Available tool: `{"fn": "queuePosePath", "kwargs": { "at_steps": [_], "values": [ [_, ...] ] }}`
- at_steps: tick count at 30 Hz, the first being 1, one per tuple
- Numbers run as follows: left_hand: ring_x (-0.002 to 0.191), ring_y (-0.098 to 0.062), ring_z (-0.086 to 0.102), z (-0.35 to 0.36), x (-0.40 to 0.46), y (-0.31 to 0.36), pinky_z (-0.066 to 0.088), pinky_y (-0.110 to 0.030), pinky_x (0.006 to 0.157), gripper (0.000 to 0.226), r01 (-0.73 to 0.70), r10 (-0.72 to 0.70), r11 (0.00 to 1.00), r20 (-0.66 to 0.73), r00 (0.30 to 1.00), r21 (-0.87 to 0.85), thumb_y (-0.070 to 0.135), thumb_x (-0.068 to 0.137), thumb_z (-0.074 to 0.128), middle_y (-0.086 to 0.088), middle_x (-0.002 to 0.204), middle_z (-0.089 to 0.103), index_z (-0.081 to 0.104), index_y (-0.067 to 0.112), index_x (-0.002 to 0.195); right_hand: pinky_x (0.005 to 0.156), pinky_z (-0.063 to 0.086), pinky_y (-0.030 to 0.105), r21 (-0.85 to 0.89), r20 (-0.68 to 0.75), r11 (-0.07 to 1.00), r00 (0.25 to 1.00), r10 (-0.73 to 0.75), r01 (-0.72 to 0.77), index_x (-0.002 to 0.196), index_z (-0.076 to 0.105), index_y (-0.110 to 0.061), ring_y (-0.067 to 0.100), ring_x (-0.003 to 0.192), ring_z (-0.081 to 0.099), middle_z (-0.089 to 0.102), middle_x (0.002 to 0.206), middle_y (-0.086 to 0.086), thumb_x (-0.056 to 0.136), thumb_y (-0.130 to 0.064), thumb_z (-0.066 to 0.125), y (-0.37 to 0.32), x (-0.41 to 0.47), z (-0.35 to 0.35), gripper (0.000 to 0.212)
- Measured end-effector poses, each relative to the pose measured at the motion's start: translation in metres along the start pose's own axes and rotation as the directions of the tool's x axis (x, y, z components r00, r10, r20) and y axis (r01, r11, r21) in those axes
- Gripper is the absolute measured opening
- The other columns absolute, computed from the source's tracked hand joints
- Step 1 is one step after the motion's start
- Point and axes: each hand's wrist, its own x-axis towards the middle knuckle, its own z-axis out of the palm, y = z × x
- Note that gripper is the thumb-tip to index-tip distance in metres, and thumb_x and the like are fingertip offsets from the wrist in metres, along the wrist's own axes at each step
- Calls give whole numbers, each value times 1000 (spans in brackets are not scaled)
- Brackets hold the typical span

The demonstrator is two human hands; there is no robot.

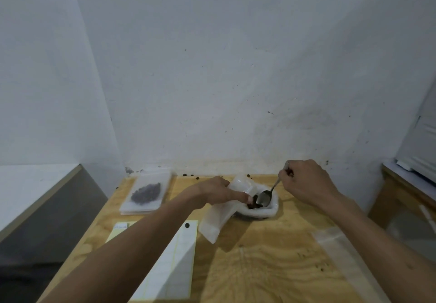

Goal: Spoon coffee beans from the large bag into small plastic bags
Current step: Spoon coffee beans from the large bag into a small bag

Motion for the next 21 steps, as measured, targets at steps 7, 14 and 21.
{"fn": "queuePosePath", "kwargs": {
  "at_steps": [7,14,21],
  "values": [
    [92,-18,70,-1,2,13,56,-33,82,52,-112,86,976,-143,986,-185,52,70,86,-1,100,74,75,13,103,48,33,30,217,-38,958,979,202,-189,69,67,-2,20,44,43,48,47,3,94,-21,58,26,-5,17,33],
    [90,-15,71,-6,-6,38,57,-30,82,45,-202,190,973,-106,976,-112,54,73,84,2,96,76,76,19,100,51,41,34,562,123,666,845,520,-491,69,70,5,25,46,52,61,52,13,91,-19,59,37,-22,50,34],
    [85,-15,66,-9,-2,12,55,-35,79,47,-158,177,974,-107,978,162,60,68,83,5,92,69,68,24,94,47,34,28,721,287,414,784,550,-555,70,71,-1,19,44,45,58,53,8,91,-15,63,32,-24,54,27]
  ]
}}
